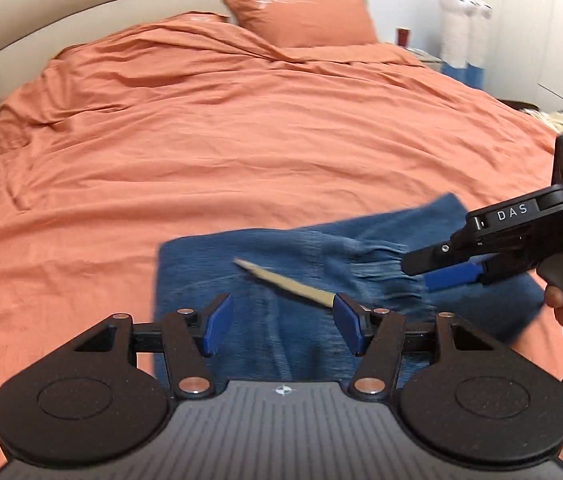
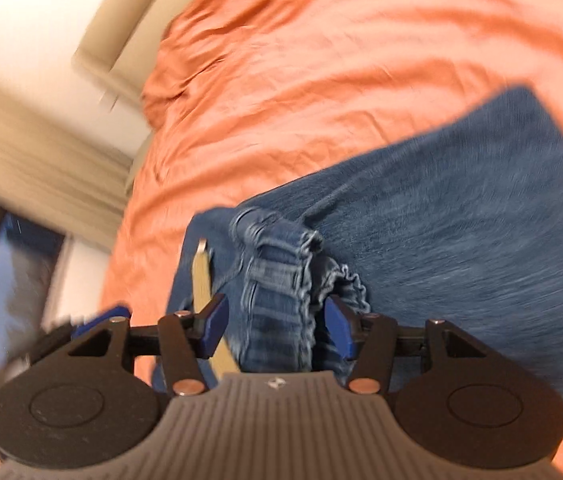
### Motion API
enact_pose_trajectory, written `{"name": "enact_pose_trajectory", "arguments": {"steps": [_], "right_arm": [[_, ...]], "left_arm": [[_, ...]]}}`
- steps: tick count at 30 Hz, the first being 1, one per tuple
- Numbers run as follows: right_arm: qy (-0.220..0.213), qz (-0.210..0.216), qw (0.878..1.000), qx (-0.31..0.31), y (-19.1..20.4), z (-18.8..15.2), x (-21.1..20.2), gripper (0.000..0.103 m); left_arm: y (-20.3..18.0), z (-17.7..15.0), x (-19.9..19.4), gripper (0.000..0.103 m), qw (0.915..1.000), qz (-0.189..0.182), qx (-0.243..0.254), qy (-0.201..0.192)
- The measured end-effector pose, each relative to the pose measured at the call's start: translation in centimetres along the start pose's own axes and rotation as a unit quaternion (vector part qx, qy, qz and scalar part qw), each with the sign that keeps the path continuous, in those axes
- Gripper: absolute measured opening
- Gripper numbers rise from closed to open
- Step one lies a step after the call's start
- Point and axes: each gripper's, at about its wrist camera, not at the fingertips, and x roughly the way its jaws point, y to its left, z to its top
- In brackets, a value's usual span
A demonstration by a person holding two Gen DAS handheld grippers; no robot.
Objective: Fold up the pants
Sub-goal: 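Open the left tool while the right tool folds the waistband over the jeans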
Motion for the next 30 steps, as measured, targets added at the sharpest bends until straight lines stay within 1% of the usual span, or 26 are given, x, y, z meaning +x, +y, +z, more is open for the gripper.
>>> {"name": "enact_pose_trajectory", "arguments": {"steps": [4,6,7,8,9,11,14,17,21,23,26,28,30], "right_arm": [[0.011,-0.006,0.999,0.044,-1.1,0.5,2.5,0.052],[0.012,-0.008,0.998,0.059,-1.4,0.5,3.1,0.048],[0.013,-0.004,0.998,0.057,-1.2,0.6,3.3,0.034],[0.009,-0.005,0.999,0.046,-0.9,0.6,3.0,0.023],[0.006,-0.016,1.0,0.023,-0.1,0.6,2.9,0.022],[0.0,-0.048,0.998,-0.048,2.2,0.6,2.8,0.016],[-0.012,-0.073,0.988,-0.136,6.2,0.5,2.2,0.013],[-0.024,-0.074,0.977,-0.199,10.7,0.6,0.8,0.011],[-0.045,-0.07,0.966,-0.245,16.2,1.6,-1.9,0.011],[-0.062,-0.076,0.96,-0.261,18.2,2.3,-3.4,0.011],[-0.073,-0.105,0.96,-0.25,18.5,4.0,-5.8,0.011],[-0.076,-0.131,0.961,-0.232,17.0,4.9,-7.1,0.011],[-0.077,-0.158,0.961,-0.214,14.5,5.4,-8.4,0.011]], "left_arm": [[2.2,-0.6,0.7,0.067,0.9998,0.009,-0.02,0.003],[3.0,-1.0,1.2,0.067,0.9995,0.014,-0.025,0.008],[3.3,-1.2,1.4,0.067,0.9995,0.018,-0.025,0.009],[3.5,-1.3,1.4,0.067,0.9994,0.022,-0.026,0.01],[3.7,-1.5,1.5,0.067,0.9993,0.025,-0.027,0.01],[4.1,-1.7,1.3,0.066,0.999,0.032,-0.03,0.007],[4.7,-1.7,0.7,0.066,0.9977,0.056,-0.036,-0.004],[5.9,-1.2,-0.3,0.066,0.9952,0.065,-0.071,-0.013],[7.5,-0.3,-1.7,0.066,0.9893,0.066,-0.125,-0.035],[8.0,0.1,-2.0,0.066,0.9871,0.056,-0.144,-0.042],[7.7,0.5,-1.6,0.066,0.987,0.038,-0.15,-0.044],[7.0,0.6,-0.9,0.066,0.9885,0.024,-0.144,-0.04],[5.9,0.6,0.1,0.064,0.9905,0.009,-0.132,-0.035]]}}
